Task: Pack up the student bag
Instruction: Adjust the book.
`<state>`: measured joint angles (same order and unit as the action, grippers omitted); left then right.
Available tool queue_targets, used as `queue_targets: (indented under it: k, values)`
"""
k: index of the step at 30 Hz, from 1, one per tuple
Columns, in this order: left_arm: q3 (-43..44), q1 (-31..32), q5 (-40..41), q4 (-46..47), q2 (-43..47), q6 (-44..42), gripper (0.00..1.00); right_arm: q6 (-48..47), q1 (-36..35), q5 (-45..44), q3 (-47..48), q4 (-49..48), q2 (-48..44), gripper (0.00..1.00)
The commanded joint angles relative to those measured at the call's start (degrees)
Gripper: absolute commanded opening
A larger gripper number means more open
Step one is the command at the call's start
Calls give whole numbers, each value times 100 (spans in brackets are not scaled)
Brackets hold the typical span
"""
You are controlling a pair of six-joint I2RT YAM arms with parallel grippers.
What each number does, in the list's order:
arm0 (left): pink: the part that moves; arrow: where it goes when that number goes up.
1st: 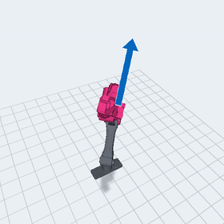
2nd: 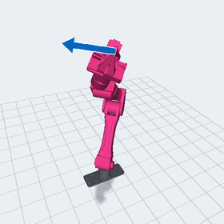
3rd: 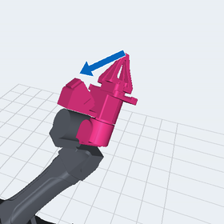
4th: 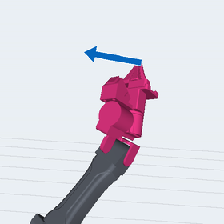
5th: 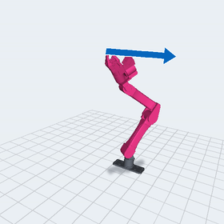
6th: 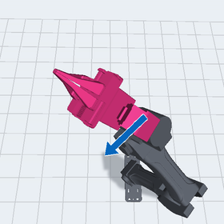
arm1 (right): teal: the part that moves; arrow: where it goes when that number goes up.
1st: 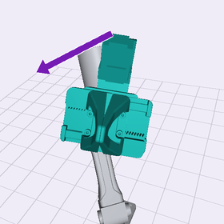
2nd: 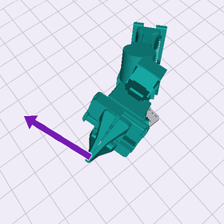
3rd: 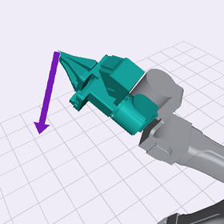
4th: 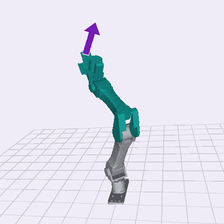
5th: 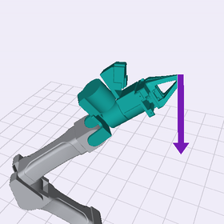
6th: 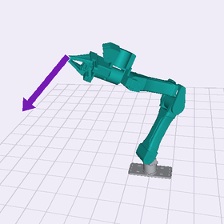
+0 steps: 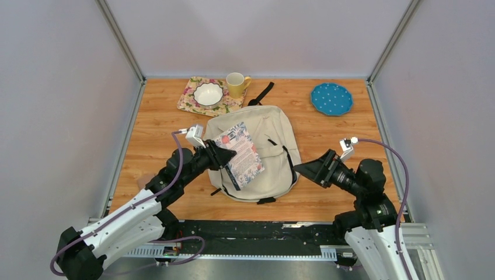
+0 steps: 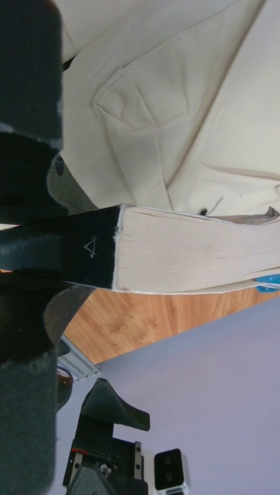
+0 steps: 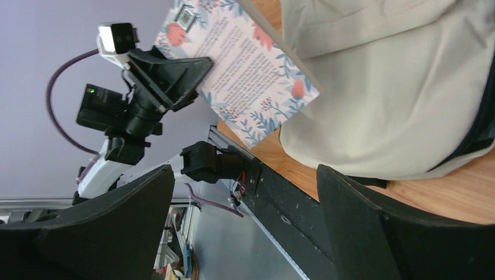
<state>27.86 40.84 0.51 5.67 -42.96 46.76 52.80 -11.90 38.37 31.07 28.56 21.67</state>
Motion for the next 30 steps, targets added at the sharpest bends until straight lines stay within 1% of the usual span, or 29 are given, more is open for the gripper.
queue_targets:
  k: [1,3,4,5,6,7,8,10,11,12,13,14,15,16,18,21,22,23,25,26,28,30]
  values:
    - [-166,-6,-253,1225,139,579,0,818,-496,-732,-424,-814,-339,95]
    - [-245,-6,-341,1557,121,710,0,1012,-839,-778,-654,-1201,-208,95]
    - [-280,-15,-394,1742,121,755,0,1109,-962,-831,-733,-1334,63,95]
    - [-403,-6,-429,1971,78,808,0,1101,-1285,-918,-786,-1422,222,95]
    - [-482,-15,-499,2477,51,965,0,1040,-1480,-1015,-778,-1458,380,95]
    - [-553,-6,-508,2717,7,1062,0,944,-1673,-1225,-769,-1484,651,95]
    - [-666,-15,-517,3129,-106,1246,0,934,-2014,-1322,-734,-1537,785,95]
    - [-746,-15,-526,3465,-265,1396,0,1056,-2280,-1376,-795,-1756,1048,95]
    - [-781,-6,-526,3632,-413,1475,0,1336,-2499,-1376,-909,-2270,1093,95]
    - [-799,-6,-526,3686,-476,1554,0,1460,-2632,-1446,-1136,-2528,1094,95]
    - [-834,-15,-561,3765,-520,1642,0,1583,-2764,-1847,-1269,-2800,998,95]
    - [-922,-15,-622,4044,-599,1774,0,1767,-3035,-2112,-1392,-3090,901,95]
    - [-975,-32,-736,4169,-626,1818,0,1848,-3168,-2367,-1689,-3328,813,95]
    - [-1010,-32,-754,4240,-635,1862,0,1935,-3256,-2752,-1822,-3800,691,95]
    - [-1089,-50,-807,4354,-626,2064,0,2163,-3336,-2957,-1938,-3910,680,95]
    - [-1221,-50,-921,4828,-696,2346,0,2165,-3336,-3081,-1877,-3954,996,95]
    - [-1317,-50,-930,4977,-714,2407,0,2173,-3336,-3081,-1807,-4111,1241,95]
    - [-1387,-58,-922,5440,-827,2495,0,2191,-3345,-3072,-1797,-4226,1374,95]
    - [-1502,-67,-974,5873,-994,2609,0,2200,-3345,-2968,-1762,-4716,1785,95]
    - [-1511,-67,-1009,6249,-1195,2749,0,2209,-3345,-2932,-1710,-4832,1918,95]
    - [-1529,-67,-1202,6682,-1564,2890,0,2235,-3345,-2879,-1648,-5112,2234,95]
    - [-1581,-67,-1238,7341,-1820,3259,0,2261,-3336,-2896,-1578,-5298,2385,95]
